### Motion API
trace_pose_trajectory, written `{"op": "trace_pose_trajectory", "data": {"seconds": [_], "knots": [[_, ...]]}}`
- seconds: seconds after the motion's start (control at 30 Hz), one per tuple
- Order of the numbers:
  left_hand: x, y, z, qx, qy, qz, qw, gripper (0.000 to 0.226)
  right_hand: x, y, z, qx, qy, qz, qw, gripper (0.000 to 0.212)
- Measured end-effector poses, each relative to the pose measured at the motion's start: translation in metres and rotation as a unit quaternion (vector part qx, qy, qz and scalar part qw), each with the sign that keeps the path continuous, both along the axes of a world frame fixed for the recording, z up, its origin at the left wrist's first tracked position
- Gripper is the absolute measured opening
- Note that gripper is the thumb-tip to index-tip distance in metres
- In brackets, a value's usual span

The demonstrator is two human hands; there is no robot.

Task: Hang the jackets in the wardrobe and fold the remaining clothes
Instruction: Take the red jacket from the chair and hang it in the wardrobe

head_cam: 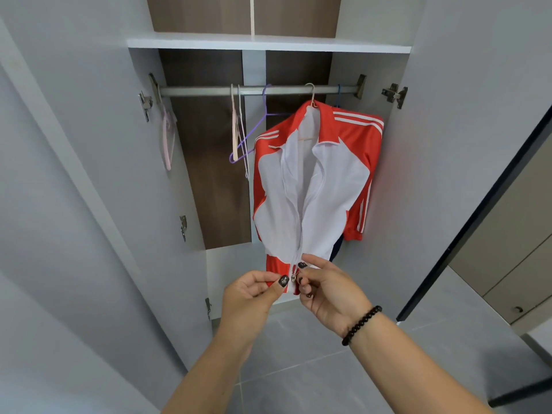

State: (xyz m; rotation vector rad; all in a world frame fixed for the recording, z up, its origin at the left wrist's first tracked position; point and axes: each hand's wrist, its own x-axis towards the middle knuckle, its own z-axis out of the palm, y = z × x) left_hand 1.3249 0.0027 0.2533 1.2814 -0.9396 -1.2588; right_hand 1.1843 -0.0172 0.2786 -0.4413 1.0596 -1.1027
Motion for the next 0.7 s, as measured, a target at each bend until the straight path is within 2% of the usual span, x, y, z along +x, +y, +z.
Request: {"op": "trace_pose_trajectory", "data": {"seconds": [0.23,0.37,0.5,0.7], "knots": [[0.014,-0.015,0.006,0.000,-0.014,0.000,1.000,0.008,0.009,-0.028,0.006,0.010,0.002,0.023,1.000,0.028],[0.024,-0.027,0.013,-0.002,-0.038,-0.012,0.999,0.008,0.017,-0.040,0.009,0.043,-0.036,0.029,0.998,0.012],[0.033,-0.043,0.015,-0.005,-0.094,-0.041,0.995,0.012,0.019,-0.053,0.015,0.069,-0.069,0.016,0.995,0.025],[0.028,-0.073,0.014,0.004,-0.088,-0.038,0.995,0.011,0.011,-0.087,0.015,0.082,-0.057,0.041,0.994,0.020]]}}
